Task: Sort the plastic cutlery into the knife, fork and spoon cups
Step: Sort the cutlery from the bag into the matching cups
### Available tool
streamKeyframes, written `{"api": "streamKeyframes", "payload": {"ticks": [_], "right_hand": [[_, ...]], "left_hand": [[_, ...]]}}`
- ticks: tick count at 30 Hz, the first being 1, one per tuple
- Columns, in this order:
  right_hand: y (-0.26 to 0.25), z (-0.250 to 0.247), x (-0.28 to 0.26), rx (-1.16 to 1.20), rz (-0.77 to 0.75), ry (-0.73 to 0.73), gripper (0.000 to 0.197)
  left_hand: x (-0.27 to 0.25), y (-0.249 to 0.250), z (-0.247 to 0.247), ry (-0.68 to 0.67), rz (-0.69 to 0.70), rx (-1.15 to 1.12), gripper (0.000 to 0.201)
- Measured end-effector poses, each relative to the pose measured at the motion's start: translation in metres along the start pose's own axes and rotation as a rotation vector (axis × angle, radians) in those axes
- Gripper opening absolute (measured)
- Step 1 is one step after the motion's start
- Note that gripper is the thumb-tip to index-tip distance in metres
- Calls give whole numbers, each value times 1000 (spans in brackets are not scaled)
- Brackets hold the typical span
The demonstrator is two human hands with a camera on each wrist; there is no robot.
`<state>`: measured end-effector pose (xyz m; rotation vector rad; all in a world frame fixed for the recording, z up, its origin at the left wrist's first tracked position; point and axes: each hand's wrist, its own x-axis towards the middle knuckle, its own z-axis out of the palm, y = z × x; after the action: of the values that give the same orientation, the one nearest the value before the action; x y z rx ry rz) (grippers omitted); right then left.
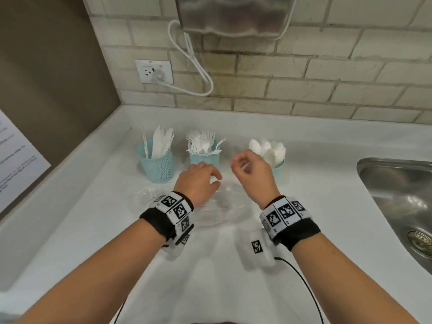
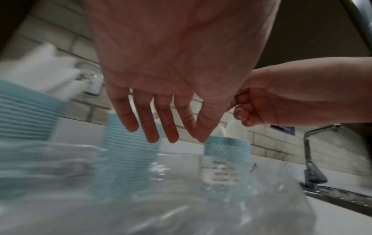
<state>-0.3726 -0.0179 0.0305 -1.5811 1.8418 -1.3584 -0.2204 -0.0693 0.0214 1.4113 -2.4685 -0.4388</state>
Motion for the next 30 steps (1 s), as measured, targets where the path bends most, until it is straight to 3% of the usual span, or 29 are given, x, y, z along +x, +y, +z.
{"api": "streamKeyframes", "payload": {"ticks": [3,5,9,14,16,19,21,23,26,30], "right_hand": [[10,32,-17,-95,57,-330,10],[22,41,-21,-246,90,-454,24],[28,39,-20,-398,118,-556,55],[34,42,-21,-574,157,-776,82],[34,46,-22,-648,174,-816,84],[19,51,-22,-696,149,-741,71],[6,61,-22,-611,65,-699,61],[-4,74,-24,-522,39,-771,70],[-10,94,-28,-644,40,-913,94],[-14,106,-26,-793,-72,-906,89]], "left_hand": [[-21,-35,-4,-100,-132,95,23],[-35,-56,-7,-128,-217,146,31],[-60,-89,-15,-111,-358,171,61],[-79,-106,-22,-205,-466,-17,105],[-83,-111,-22,-243,-499,-56,115],[-85,-115,-19,-295,-540,-125,128],[-83,-113,-17,-294,-532,-209,132],[-81,-110,-15,-274,-509,-249,129],[-81,-105,-12,-225,-477,-319,122],[-82,-101,-11,-140,-467,-430,107]]}}
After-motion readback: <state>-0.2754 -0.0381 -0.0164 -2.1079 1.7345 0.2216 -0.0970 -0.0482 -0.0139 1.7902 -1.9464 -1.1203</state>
